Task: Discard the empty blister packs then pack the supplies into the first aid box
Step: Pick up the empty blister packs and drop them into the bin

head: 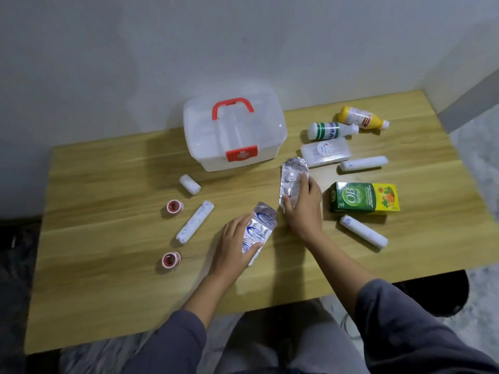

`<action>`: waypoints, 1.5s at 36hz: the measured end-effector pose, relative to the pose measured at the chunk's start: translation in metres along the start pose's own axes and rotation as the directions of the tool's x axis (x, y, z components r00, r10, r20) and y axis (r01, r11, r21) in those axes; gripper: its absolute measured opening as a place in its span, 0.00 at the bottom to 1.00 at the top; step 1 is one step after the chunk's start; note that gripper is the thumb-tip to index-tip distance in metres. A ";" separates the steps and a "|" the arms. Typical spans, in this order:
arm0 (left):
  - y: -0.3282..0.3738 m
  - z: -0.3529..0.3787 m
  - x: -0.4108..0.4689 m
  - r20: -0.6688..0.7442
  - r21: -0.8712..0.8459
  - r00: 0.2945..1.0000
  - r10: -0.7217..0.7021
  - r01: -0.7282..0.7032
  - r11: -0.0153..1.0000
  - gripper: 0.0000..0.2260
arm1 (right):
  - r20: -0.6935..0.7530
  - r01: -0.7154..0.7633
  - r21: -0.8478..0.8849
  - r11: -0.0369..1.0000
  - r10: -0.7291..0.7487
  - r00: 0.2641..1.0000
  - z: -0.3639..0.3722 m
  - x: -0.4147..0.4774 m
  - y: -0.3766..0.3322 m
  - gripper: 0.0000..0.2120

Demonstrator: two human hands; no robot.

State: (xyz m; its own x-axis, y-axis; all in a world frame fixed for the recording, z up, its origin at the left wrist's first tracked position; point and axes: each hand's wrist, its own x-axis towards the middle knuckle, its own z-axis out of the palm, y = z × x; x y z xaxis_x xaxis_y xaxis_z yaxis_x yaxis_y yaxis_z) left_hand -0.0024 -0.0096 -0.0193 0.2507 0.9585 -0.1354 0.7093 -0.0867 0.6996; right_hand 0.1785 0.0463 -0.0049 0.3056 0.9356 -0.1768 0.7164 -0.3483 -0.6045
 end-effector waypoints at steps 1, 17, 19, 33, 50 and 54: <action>0.001 -0.001 0.000 0.004 -0.015 1.000 -0.012 0.012 1.000 0.25 | -0.002 0.011 0.004 1.000 -0.011 1.000 -0.002 -0.001 -0.001 0.30; 0.035 -0.015 0.018 0.040 -0.295 0.980 -0.196 0.199 0.934 0.21 | 0.004 0.068 0.235 0.970 -0.071 0.998 -0.038 0.011 -0.008 0.33; 0.054 -0.015 0.028 0.018 -0.295 0.987 -0.158 0.157 0.942 0.21 | -0.045 0.095 0.256 0.962 -0.087 0.995 -0.054 0.016 -0.010 0.32; 0.250 0.049 0.135 0.069 -0.256 0.973 0.222 -0.198 0.946 0.25 | -0.411 0.040 0.297 0.954 0.090 0.907 -0.255 0.035 0.101 0.32; 0.478 0.328 0.157 0.501 -0.278 0.684 0.531 -0.453 0.847 0.24 | -0.457 -0.403 0.539 0.739 0.659 0.597 -0.368 -0.052 0.395 0.32; 0.498 0.391 0.152 0.594 -0.237 0.618 0.515 -0.477 0.846 0.24 | -0.375 -0.475 0.598 0.646 0.749 0.546 -0.357 -0.066 0.443 0.32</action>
State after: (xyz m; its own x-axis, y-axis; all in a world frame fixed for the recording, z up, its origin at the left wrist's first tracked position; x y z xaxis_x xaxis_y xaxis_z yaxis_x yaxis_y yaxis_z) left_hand 0.6466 -0.0131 0.0336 0.9116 0.3865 -0.1402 0.3243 -0.4664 0.8230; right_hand 0.7002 -0.1908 0.0164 0.9388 0.2285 -0.2577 -0.0573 -0.6342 -0.7711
